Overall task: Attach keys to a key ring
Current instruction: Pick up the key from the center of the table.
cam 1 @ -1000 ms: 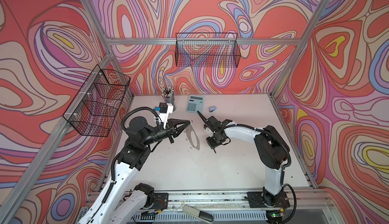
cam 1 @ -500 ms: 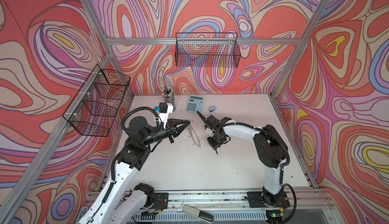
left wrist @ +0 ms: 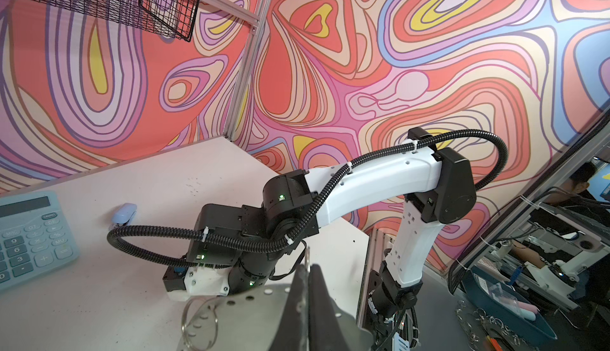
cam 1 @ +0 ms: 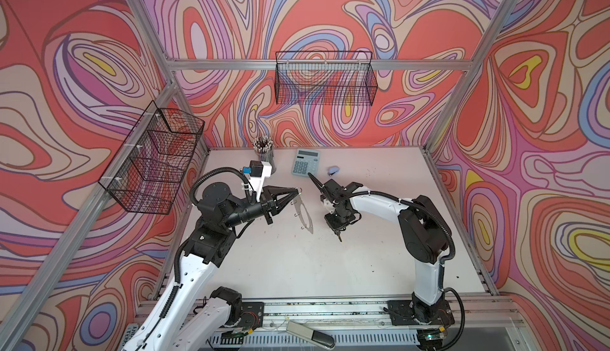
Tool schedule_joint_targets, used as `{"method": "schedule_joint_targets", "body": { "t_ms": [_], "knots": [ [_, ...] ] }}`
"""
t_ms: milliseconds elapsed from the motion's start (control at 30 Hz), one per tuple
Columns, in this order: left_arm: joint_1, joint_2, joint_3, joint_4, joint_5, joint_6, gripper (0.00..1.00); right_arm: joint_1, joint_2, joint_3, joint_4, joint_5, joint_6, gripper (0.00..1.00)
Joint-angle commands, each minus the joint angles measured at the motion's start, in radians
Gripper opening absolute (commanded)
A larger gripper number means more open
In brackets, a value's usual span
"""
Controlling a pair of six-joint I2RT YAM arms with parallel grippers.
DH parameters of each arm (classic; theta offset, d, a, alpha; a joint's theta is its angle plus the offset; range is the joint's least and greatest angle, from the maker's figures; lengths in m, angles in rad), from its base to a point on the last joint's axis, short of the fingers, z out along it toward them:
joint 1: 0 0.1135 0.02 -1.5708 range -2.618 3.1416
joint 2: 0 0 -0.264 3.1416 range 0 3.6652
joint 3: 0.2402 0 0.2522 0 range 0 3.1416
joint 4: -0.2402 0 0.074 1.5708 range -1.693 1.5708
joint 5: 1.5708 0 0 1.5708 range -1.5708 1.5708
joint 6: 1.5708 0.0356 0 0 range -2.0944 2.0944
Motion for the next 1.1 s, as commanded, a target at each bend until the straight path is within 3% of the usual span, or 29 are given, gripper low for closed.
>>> {"method": "schedule_joint_targets", "body": {
  "t_ms": [0,233,333,633,1067],
  "knots": [
    [0.006,-0.004,-0.002,0.031,0.015,-0.009,0.00,-0.002,0.033,0.009,-0.012,-0.008,-0.015,0.07],
    [0.005,-0.004,-0.002,0.032,0.016,-0.008,0.00,-0.002,0.043,0.003,-0.011,-0.012,-0.016,0.07],
    [0.006,-0.004,-0.002,0.031,0.015,-0.009,0.00,-0.002,0.033,0.003,-0.002,-0.010,-0.012,0.00],
    [0.006,-0.005,-0.002,0.033,0.017,-0.011,0.00,-0.001,0.009,0.017,-0.010,-0.001,-0.008,0.06],
    [0.005,-0.006,-0.002,0.034,0.018,-0.012,0.00,-0.001,0.003,0.019,-0.020,0.008,-0.008,0.06]
  ]
}}
